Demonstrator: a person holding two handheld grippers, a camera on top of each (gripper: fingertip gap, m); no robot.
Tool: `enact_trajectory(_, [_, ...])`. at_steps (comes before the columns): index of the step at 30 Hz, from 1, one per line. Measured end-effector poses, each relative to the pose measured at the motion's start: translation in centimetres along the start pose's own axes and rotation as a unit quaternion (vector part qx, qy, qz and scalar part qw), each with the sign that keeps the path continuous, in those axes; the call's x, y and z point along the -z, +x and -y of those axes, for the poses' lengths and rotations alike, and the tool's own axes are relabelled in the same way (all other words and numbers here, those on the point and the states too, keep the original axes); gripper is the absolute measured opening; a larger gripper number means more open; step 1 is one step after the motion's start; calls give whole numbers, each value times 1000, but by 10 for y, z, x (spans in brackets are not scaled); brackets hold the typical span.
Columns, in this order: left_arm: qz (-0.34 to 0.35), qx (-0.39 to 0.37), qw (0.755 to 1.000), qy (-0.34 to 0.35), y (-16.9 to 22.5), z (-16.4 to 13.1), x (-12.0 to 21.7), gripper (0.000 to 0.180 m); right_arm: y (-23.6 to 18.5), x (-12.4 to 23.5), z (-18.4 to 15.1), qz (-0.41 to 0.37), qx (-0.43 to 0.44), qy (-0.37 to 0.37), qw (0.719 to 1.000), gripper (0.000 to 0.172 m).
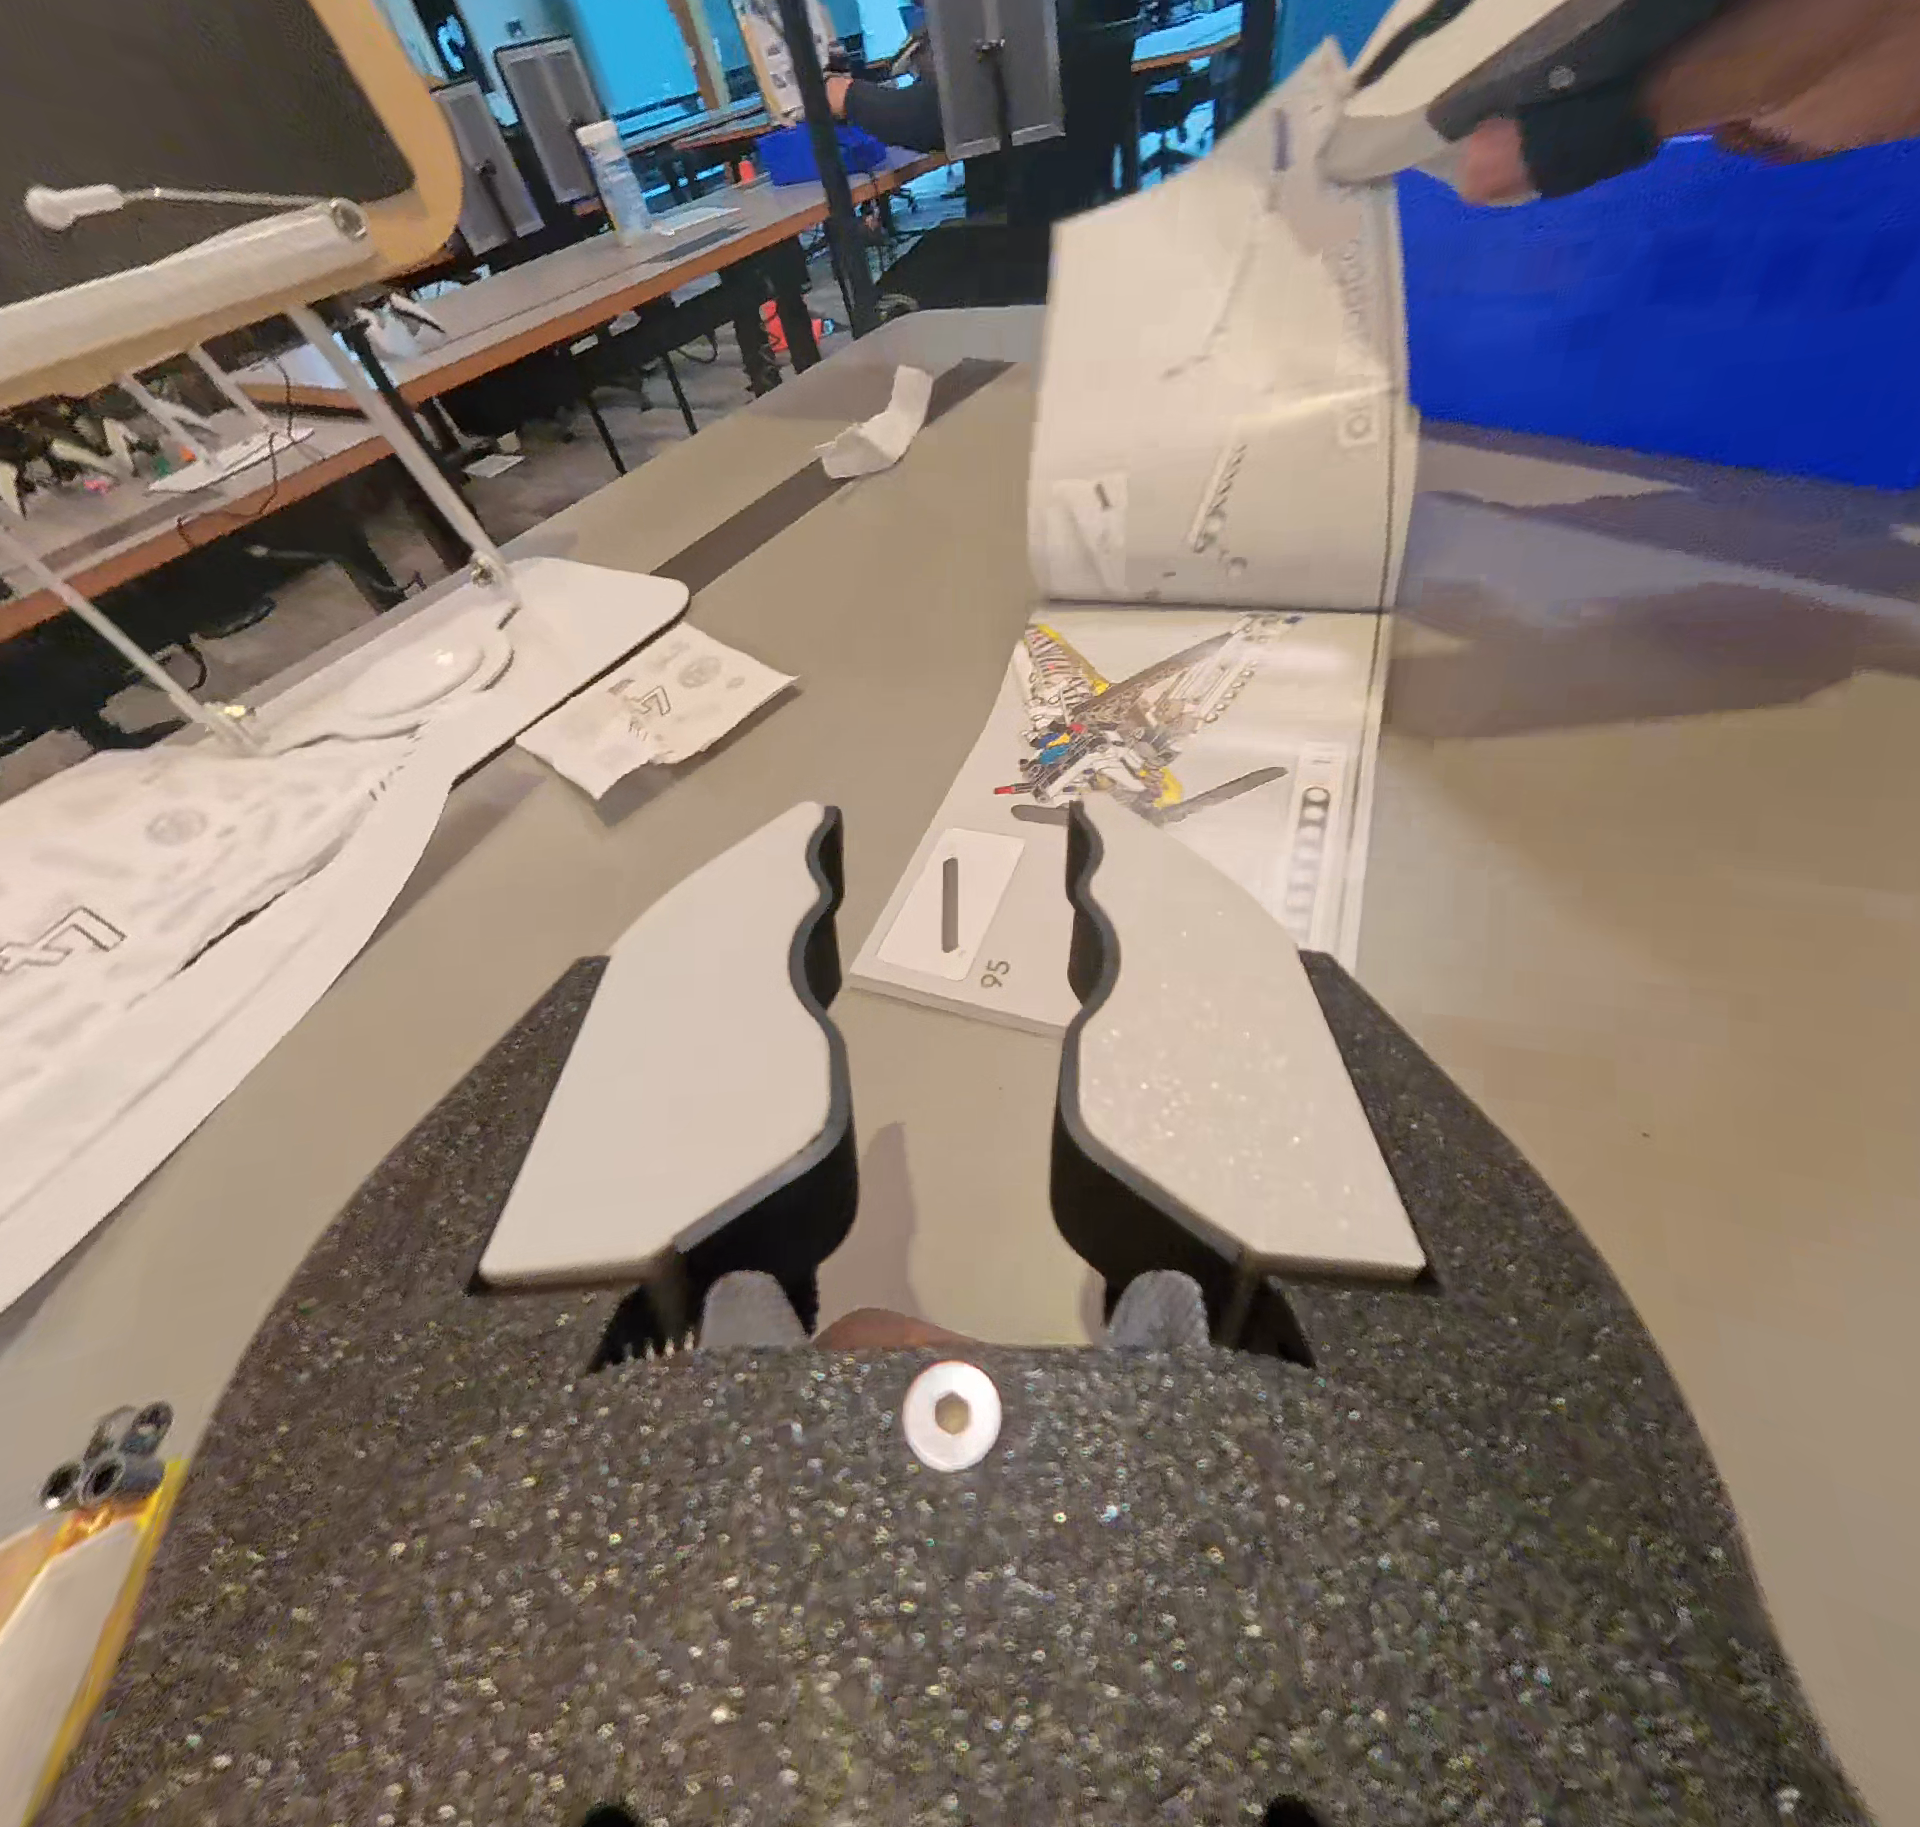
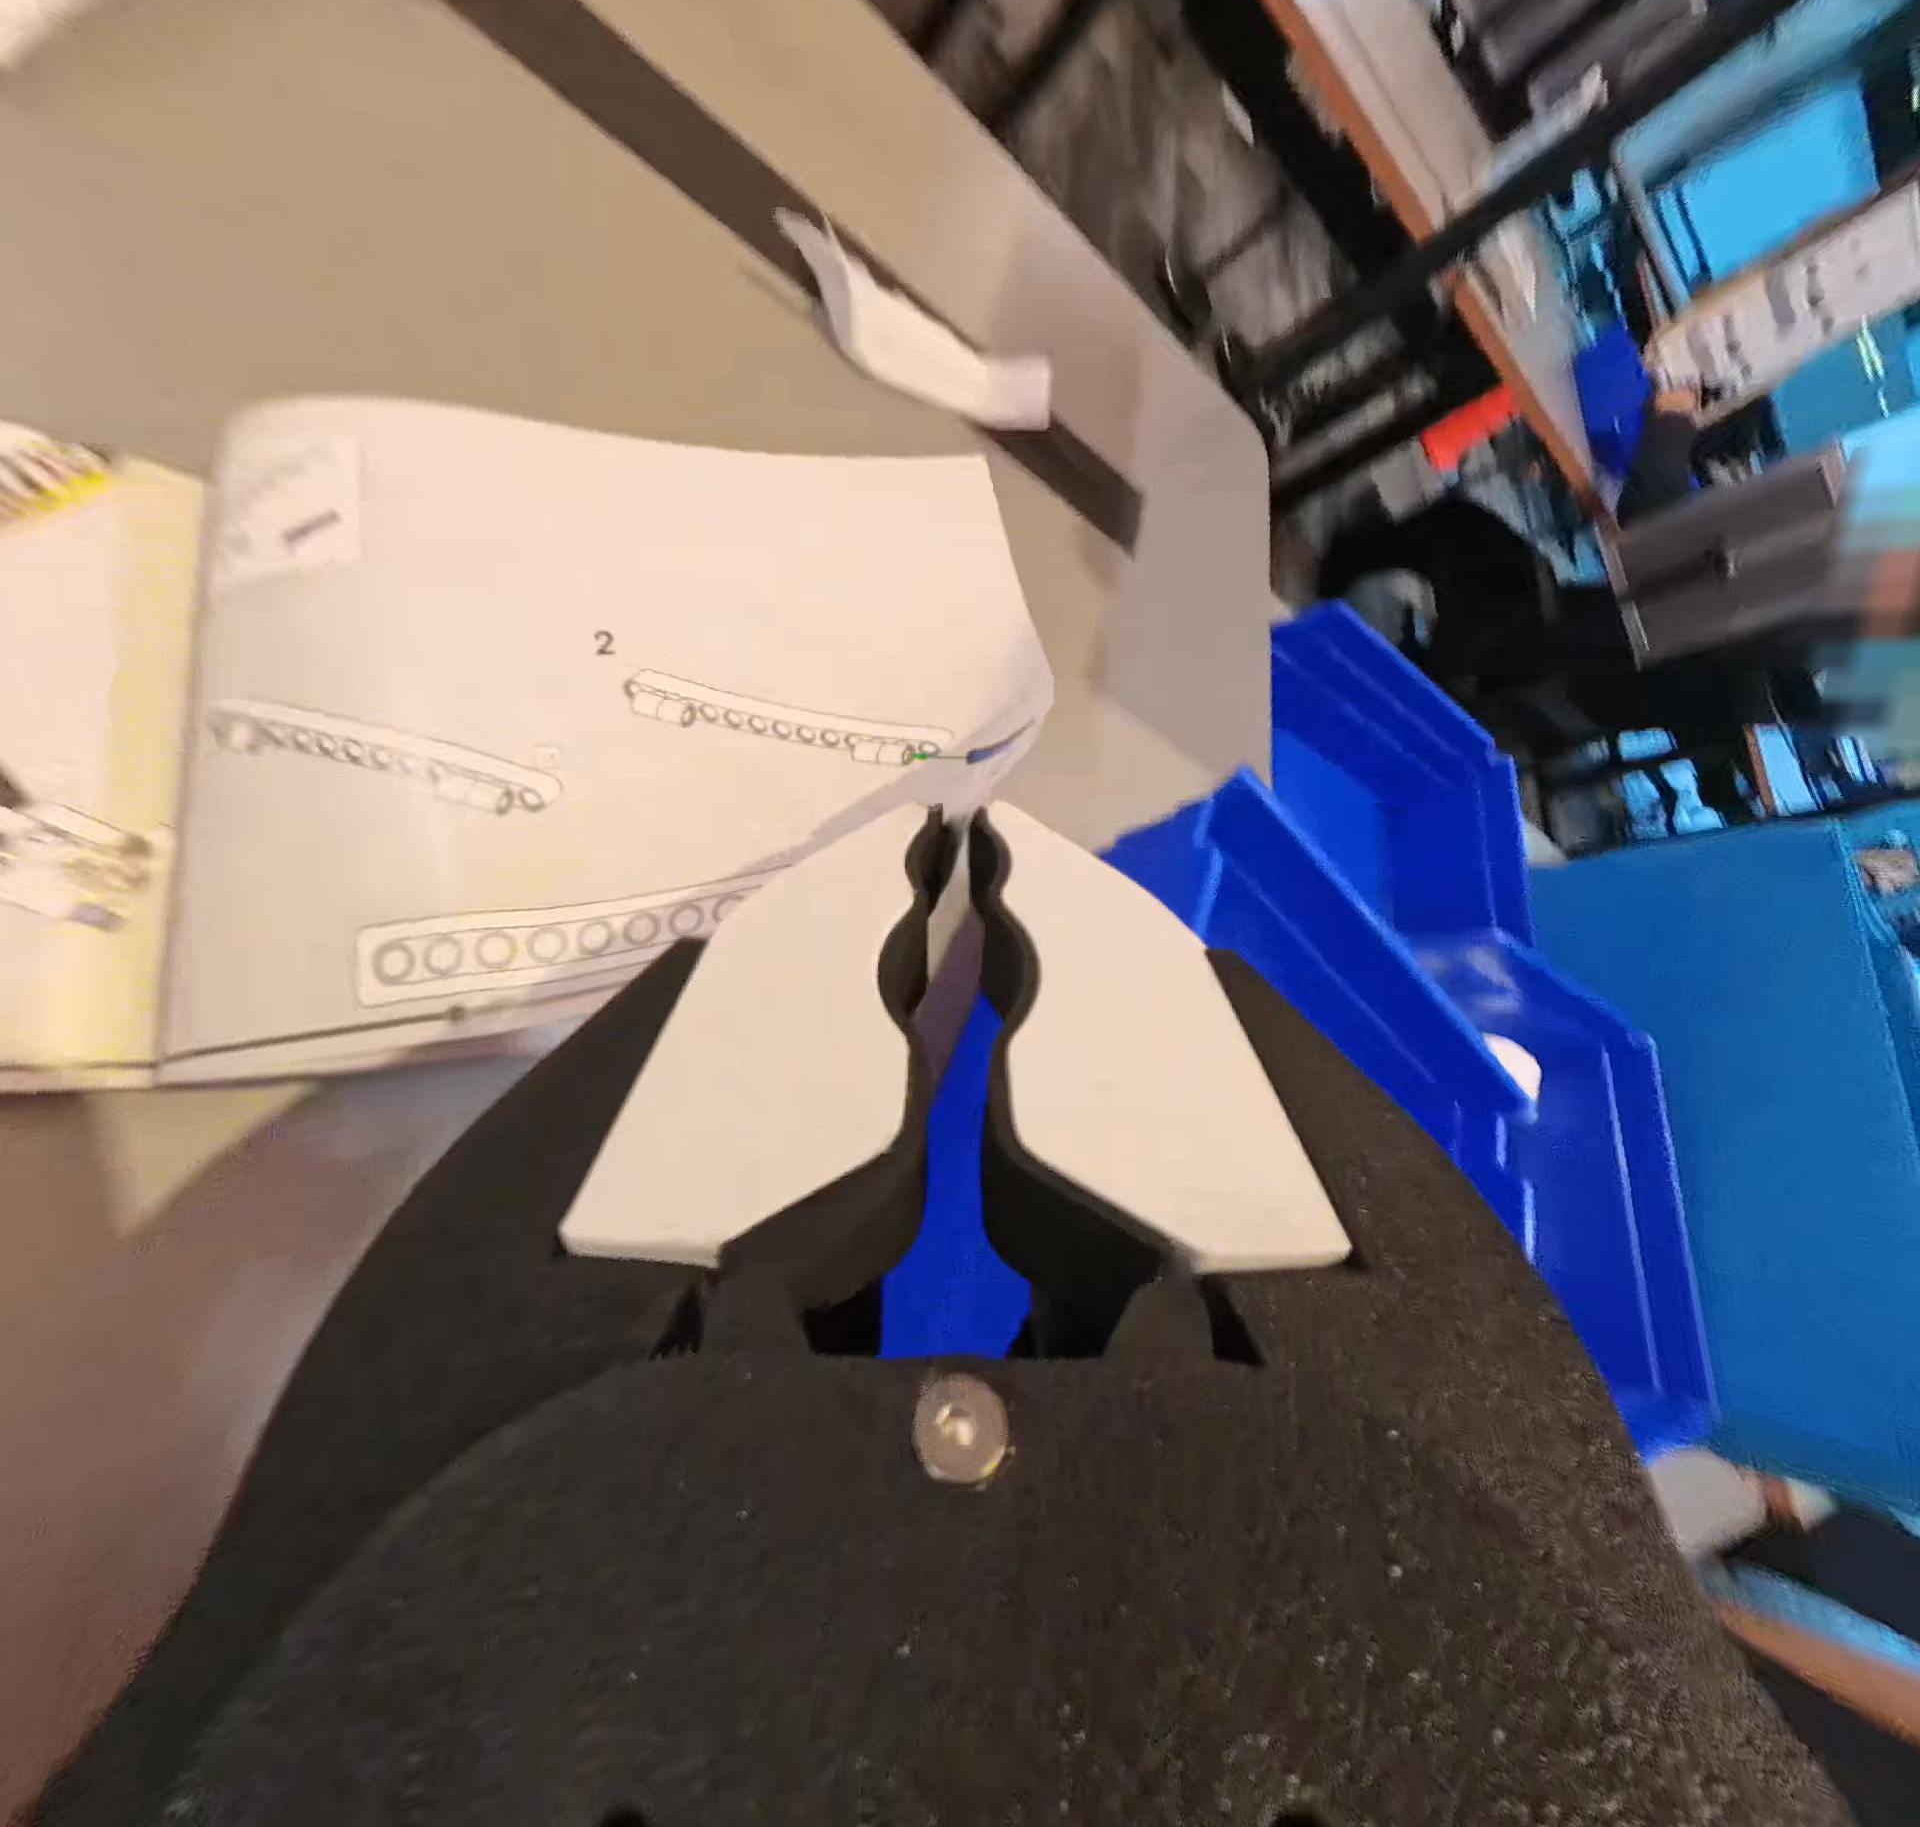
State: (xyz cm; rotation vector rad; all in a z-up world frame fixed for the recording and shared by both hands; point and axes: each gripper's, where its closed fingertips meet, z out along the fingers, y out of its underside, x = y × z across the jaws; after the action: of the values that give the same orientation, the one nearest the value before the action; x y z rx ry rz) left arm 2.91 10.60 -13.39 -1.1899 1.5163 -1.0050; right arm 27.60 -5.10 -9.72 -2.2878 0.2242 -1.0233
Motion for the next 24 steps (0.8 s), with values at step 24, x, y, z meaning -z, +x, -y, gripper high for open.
enact_trajectory(24, [105, 69, 983, 138, -38, 30, 4, 43, -73, 36, 18, 182, -18, 93, 979, 25])
